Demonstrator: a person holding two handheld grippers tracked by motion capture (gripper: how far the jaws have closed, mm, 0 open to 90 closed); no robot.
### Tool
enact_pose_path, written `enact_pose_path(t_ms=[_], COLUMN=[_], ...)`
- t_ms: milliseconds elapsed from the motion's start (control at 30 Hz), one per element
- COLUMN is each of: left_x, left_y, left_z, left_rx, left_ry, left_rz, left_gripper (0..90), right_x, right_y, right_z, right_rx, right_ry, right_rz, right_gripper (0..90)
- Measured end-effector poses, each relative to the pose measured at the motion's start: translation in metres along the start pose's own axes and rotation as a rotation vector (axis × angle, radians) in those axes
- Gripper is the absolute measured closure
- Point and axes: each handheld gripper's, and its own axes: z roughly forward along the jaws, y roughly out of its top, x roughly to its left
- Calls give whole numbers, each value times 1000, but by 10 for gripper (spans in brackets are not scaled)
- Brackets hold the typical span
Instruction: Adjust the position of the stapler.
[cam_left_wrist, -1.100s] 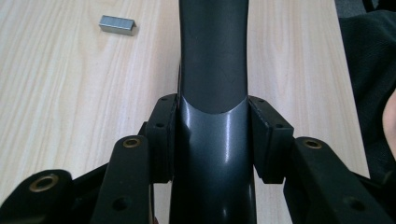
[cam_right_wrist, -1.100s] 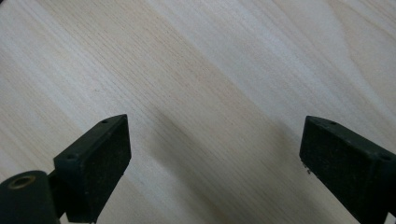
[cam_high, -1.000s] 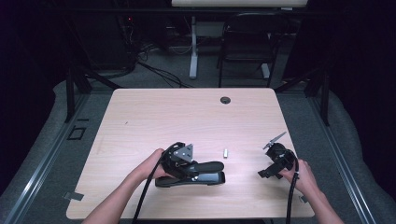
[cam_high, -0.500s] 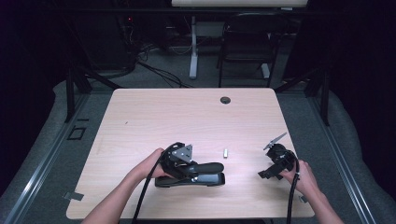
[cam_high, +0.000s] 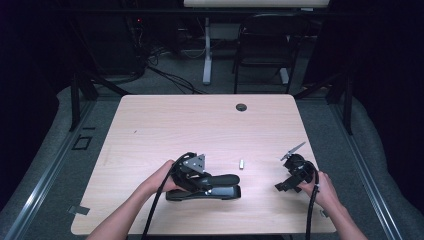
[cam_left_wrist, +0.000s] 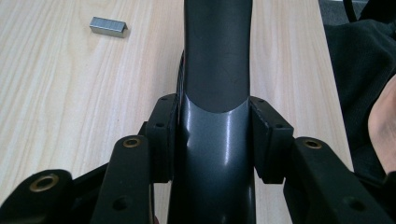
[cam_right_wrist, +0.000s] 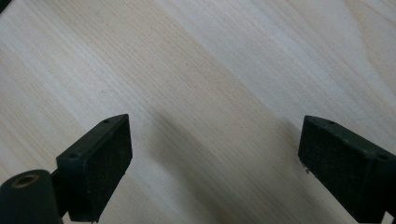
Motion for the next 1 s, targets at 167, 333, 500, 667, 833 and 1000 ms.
enact_pose_path(t_ms=[167,333,500,667,833,1000], left_x=[-1,-2,-3,-2,-5,-11], left_y=[2,1,3,0,-4,-6], left_z=[2,2,1,-8,-18,-27], left_rx=[-8,-11,-39,-94,-130,-145], left_ry=[-19,-8,72,89,161,211], left_rz=[12,13,-60,-137,-219,-260], left_gripper=[581,575,328,141,33,0], right_x=[4,3,4,3,3,6], right_y=[1,-1,-3,-2,-3,-6], right_z=[-3,-2,0,-3,-3,1], right_rx=[9,18,-6,23,28,17], right_ry=[-22,-16,-15,-22,-22,-17], right_rz=[-27,-13,3,-20,-21,0], right_gripper=[95,96,97,96,97,98])
